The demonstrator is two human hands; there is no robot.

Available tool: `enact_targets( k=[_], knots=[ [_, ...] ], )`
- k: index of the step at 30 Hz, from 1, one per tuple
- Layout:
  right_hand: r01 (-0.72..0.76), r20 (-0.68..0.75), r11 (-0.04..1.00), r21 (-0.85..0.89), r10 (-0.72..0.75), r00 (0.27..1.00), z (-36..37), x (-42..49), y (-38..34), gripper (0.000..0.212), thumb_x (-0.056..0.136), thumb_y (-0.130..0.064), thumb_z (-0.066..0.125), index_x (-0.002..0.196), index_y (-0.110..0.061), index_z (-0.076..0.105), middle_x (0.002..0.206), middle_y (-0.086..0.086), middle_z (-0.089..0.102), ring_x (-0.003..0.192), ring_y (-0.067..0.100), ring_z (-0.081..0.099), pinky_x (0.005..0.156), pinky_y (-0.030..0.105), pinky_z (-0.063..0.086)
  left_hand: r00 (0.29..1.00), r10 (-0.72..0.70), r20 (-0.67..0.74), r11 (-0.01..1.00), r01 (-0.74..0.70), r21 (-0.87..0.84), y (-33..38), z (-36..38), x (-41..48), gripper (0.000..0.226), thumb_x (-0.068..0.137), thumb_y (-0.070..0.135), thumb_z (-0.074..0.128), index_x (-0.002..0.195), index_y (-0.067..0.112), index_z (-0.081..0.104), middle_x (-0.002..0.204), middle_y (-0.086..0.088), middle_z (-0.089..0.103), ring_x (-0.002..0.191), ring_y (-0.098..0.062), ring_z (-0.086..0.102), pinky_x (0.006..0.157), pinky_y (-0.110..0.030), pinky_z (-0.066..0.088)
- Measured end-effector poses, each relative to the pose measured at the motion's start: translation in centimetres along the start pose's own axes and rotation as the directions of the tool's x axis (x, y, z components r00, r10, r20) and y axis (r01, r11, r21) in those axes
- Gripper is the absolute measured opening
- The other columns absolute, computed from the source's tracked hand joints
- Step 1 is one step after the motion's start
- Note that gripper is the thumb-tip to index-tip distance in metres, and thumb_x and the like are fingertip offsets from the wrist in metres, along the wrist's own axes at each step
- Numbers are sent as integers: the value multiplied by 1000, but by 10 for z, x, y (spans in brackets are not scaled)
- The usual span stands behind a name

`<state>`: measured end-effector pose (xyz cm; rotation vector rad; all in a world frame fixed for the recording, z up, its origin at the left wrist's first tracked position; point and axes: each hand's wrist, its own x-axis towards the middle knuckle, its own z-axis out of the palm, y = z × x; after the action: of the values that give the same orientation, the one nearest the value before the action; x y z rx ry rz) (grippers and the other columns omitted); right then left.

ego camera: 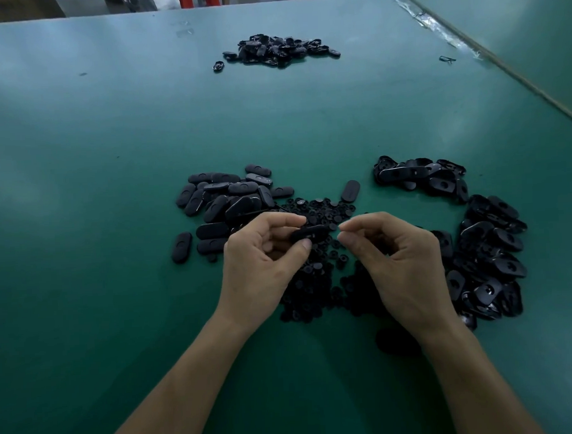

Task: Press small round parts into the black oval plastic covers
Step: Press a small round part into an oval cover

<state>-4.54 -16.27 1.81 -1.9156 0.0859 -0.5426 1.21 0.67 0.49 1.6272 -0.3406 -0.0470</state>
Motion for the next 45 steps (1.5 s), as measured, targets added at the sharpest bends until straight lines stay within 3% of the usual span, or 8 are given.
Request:
enact_targets(
  k=[7, 14, 18, 23, 28, 32, 36, 45],
  knots=[
    [-17, 13, 1000, 24, 17, 1000, 5, -3, -2, 16, 85, -13, 77, 94, -26, 77, 83, -11, 74, 78, 13, 71, 72, 36, 58, 997, 39, 64, 999, -40, 12, 5, 1, -2, 22, 86, 16, 76, 106, 27, 75, 91, 4, 75, 80, -10, 71, 73, -19, 55],
    [-49, 30, 996, 77, 47, 998, 7, -2, -6, 24, 87, -8, 74, 101, -27, 76, 93, -12, 77, 90, 4, 72, 82, 24, 56, 994, 73, 81, 997, -71, -21, 6, 4, -3, 16, 84, 5, 78, 91, 18, 72, 86, 5, 74, 75, -6, 70, 69, -14, 53],
    [-65, 10, 993, 97, 64, 998, 6, -1, -5, 28, 88, -5, 73, 105, -27, 74, 96, -13, 76, 93, 3, 71, 83, 18, 54, 995, 73, 69, 997, -73, 0, 5, 5, -3, 25, 83, 0, 77, 97, 21, 71, 86, 6, 73, 77, -4, 69, 71, -13, 52],
    [-1, 47, 999, 37, -1, 999, 8, -1, -6, 20, 88, -7, 73, 95, -25, 74, 90, -14, 74, 87, 6, 70, 78, 19, 54, 991, 120, 58, 986, -125, 111, 6, 4, -2, 35, 89, 6, 72, 113, 30, 70, 91, 13, 67, 80, 0, 62, 70, -10, 46],
    [86, 68, 996, -35, -84, 994, 8, -1, -7, 19, 86, -9, 75, 92, -27, 75, 95, -8, 67, 88, 12, 65, 71, 18, 48, 984, 176, 35, 976, -179, 123, 7, 3, -1, 28, 88, 11, 72, 107, 32, 72, 98, 11, 73, 94, -8, 69, 78, -16, 52],
    [63, 67, 998, 2, -63, 996, 8, -1, -7, 17, 87, -12, 75, 93, -28, 75, 91, -10, 71, 83, 13, 67, 69, 29, 54, 993, 121, -9, 992, -120, 35, 6, 4, -2, 23, 84, 13, 76, 97, 31, 71, 86, 6, 72, 76, -7, 66, 70, -21, 54],
    [9, 31, 997, 83, -11, 999, 8, -3, -6, 15, 87, -9, 75, 93, -22, 76, 87, -9, 74, 81, 15, 70, 73, 36, 58, 993, 110, -48, 994, -110, 5, 6, 2, -1, 23, 80, 13, 79, 95, 25, 67, 84, 2, 68, 75, -5, 62, 69, -17, 50],
    [-72, 74, 987, 146, 62, 995, 8, -3, -10, 16, 86, -9, 75, 89, -24, 75, 78, -6, 74, 70, 13, 70, 67, 28, 58, 992, 123, -34, 992, -124, -35, 9, 4, -1, 24, 83, 5, 78, 97, 24, 74, 85, 10, 75, 75, -3, 68, 71, -14, 52]
  ],
)
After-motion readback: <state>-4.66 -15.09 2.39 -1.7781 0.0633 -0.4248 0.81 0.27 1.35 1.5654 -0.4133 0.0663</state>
